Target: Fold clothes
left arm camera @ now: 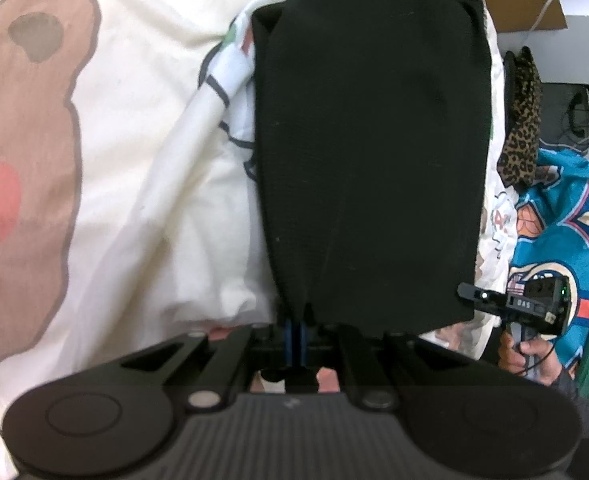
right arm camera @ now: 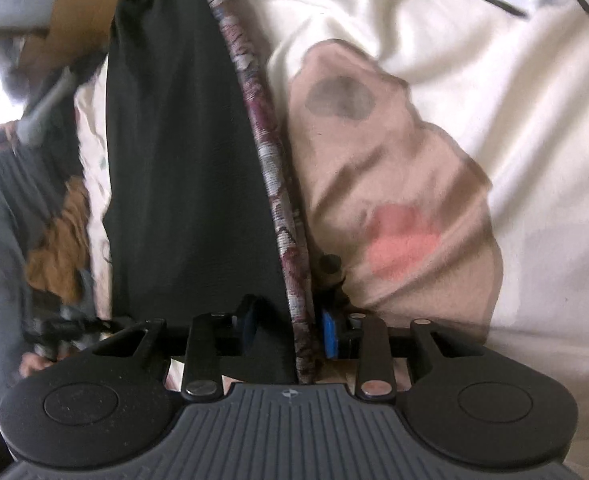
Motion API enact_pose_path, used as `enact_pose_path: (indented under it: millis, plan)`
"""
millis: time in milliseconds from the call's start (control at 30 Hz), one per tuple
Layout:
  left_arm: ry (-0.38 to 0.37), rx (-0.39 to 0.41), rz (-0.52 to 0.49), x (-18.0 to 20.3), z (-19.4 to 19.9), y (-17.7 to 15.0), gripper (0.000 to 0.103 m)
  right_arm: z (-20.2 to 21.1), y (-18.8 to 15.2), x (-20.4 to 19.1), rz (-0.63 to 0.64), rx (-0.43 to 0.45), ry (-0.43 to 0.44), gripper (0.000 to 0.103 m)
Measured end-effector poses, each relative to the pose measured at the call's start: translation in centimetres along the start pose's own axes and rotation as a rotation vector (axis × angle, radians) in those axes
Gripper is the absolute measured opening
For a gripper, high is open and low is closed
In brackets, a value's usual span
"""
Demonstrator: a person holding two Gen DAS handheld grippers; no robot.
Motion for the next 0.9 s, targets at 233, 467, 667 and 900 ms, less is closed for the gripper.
enact_pose_path:
  millis: [233, 467, 667, 900]
  plan:
    - [-0.028, 0.016, 0.007, 0.1, 1.7, 0.0, 0.004, 0.8, -0.5, -1.1, 0.025, 0.013, 0.055, 0.003]
    - [-0.081, 0.003, -0.055, 1.1, 3.4, -0.6, 0.004, 3.2, -0.3, -3.2, 0.103, -0.009, 0.119, 0.002]
    - [-0.120, -0.023, -0.072, 0.9, 5.9, -1.2, 0.004, 4.6, -1.9, -5.6, 0.160, -0.081, 0.183, 0.002]
    - [-0.154, -0.040, -0.050, 0.3, 8.2, -1.8, 0.004, 7.0, -3.0, -7.5, 0.274, -0.165, 0.249, 0.002]
Point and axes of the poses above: each gripper's, at about its wrist camera, not at the fingertips, and z roughly against the way its jaws point, x to its right, y to its top, the point moved 5 cm from there along -z, roughly the way its jaws point, and after that the axes turned 14 degrees about x, right-handed, at the moved point
